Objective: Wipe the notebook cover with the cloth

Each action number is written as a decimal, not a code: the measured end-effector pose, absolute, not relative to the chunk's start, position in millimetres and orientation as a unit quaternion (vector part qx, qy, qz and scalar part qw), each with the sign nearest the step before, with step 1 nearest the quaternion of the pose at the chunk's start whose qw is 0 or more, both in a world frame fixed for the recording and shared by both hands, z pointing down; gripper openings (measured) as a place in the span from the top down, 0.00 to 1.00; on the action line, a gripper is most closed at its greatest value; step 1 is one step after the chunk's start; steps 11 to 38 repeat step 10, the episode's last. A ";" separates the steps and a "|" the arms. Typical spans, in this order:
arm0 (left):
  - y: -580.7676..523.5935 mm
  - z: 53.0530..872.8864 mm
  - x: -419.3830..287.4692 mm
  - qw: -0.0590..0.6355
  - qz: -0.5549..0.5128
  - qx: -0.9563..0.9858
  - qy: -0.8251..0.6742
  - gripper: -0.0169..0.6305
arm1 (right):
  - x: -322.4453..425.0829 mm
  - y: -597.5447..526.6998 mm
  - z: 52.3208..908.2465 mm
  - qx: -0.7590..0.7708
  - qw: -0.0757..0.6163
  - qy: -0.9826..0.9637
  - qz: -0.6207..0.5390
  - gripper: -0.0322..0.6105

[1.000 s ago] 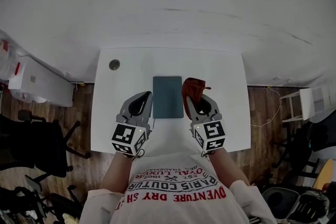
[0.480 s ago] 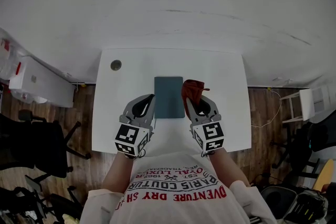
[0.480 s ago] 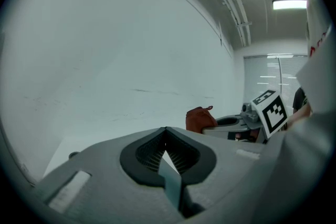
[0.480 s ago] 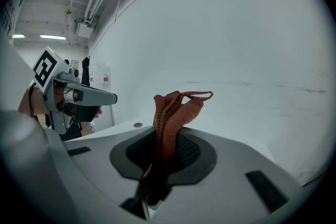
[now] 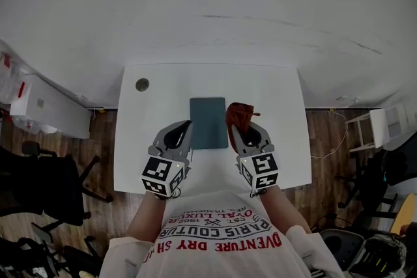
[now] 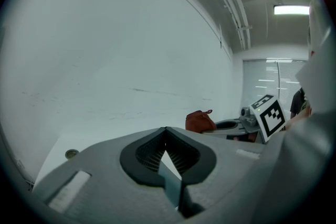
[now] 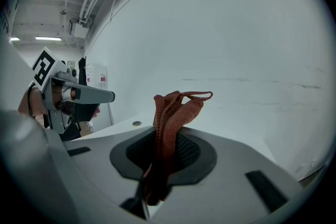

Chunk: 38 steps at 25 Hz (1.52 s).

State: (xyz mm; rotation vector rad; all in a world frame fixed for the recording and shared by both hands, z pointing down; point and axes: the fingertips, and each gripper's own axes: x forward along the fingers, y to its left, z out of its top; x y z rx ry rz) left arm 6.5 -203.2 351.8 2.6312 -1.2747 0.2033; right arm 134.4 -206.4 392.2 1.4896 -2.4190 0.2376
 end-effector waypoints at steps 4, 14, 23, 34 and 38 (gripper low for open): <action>-198.8 352.3 9.5 0.099 0.076 0.893 -0.432 0.96 | 141.4 -203.5 392.9 0.524 0.144 -0.836 0.082 0.83; -195.8 361.6 13.1 0.103 0.092 0.891 -0.431 0.96 | 147.2 -201.7 396.6 0.528 0.145 -0.833 0.085 0.84; -195.8 361.6 13.1 0.103 0.092 0.891 -0.431 0.96 | 147.2 -201.7 396.6 0.528 0.145 -0.833 0.085 0.84; -195.8 361.6 13.1 0.103 0.092 0.891 -0.431 0.96 | 147.2 -201.7 396.6 0.528 0.145 -0.833 0.085 0.84; -195.8 361.6 13.1 0.103 0.092 0.891 -0.431 0.96 | 147.2 -201.7 396.6 0.528 0.145 -0.833 0.085 0.84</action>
